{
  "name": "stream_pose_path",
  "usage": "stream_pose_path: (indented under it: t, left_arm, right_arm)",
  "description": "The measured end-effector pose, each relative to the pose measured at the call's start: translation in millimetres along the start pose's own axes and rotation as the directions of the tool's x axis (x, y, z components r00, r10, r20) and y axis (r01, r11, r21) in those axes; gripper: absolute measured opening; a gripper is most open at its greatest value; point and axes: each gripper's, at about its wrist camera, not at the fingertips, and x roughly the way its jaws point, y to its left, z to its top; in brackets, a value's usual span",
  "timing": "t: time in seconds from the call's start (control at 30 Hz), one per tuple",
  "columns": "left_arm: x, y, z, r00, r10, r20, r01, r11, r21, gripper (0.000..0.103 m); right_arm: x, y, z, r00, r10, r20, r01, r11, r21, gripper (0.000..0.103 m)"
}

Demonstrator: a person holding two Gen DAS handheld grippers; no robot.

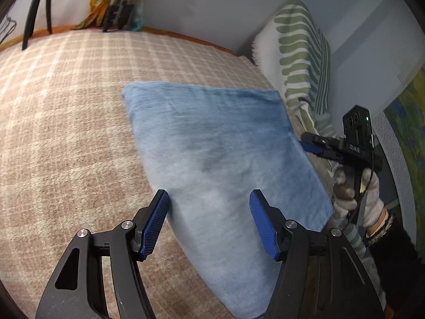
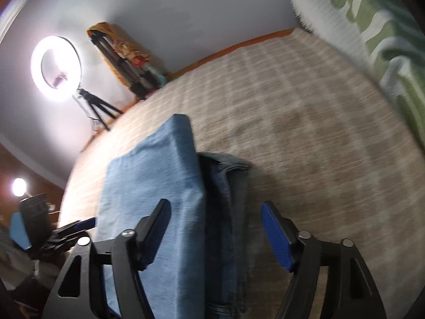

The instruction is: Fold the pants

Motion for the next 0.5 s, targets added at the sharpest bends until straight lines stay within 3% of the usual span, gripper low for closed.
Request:
stream_pose_path:
  t: [0.13, 0.5]
  left_arm:
    - [3.2, 11.8, 3.8, 0.999, -0.034, -0.007, 0.033, 0.997, -0.067, 0.063]
    - [18.9, 19.7, 6.9, 0.996, -0.071, -0.058, 0.064, 0.991, -0.114, 0.063]
  right_arm:
    - [14.2, -6.8, -3.4, 0.992, 0.119, -0.034, -0.118, 0.993, 0.019, 0.085]
    - [32.0, -6.7, -9.7, 0.979, 0.191, -0.068, -0.193, 0.981, -0.017, 0.088]
